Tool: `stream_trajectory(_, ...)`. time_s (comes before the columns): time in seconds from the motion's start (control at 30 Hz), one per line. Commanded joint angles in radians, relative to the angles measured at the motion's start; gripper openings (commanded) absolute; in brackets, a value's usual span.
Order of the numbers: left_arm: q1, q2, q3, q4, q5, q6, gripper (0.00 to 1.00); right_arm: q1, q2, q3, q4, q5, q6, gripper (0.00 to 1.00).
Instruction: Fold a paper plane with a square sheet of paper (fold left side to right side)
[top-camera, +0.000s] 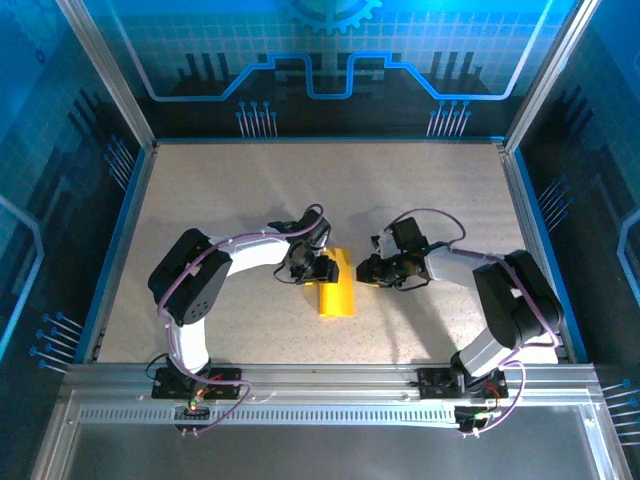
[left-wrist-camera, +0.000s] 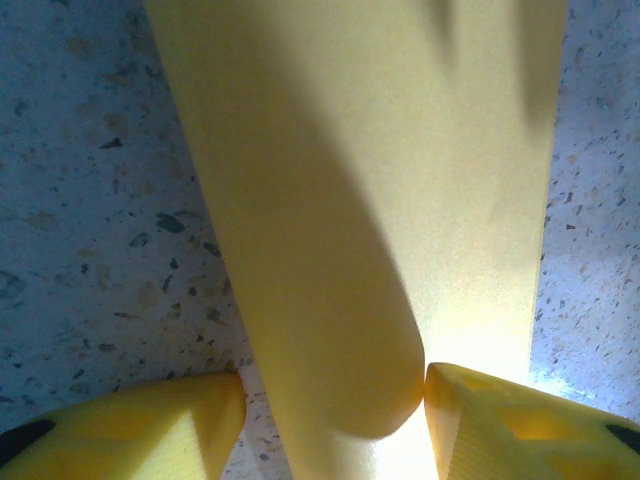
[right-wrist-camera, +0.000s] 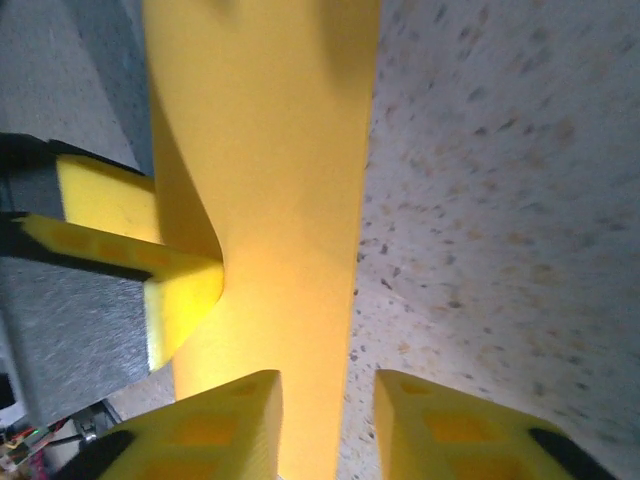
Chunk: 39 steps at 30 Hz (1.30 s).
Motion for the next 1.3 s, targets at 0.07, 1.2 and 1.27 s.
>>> stream_trajectory(0.07, -0.024, 0.121, -0.055, 0.070, -0.067, 0.011, 0.55, 0.045, 0.065, 0.047, 0.081, -0.045, 0.043, 0.25)
stream_trajectory(1.2, 0.013, -0.284, -0.201, 0.209, -0.073, 0.020, 0.67, 0.091, 0.222, 0.075, -0.059, 0.139, 0.014, 0.00)
stream_trajectory(1.27, 0.014, -0.321, -0.228, 0.250, -0.034, 0.033, 0.63, 0.091, 0.225, 0.075, -0.062, 0.144, 0.014, 0.00)
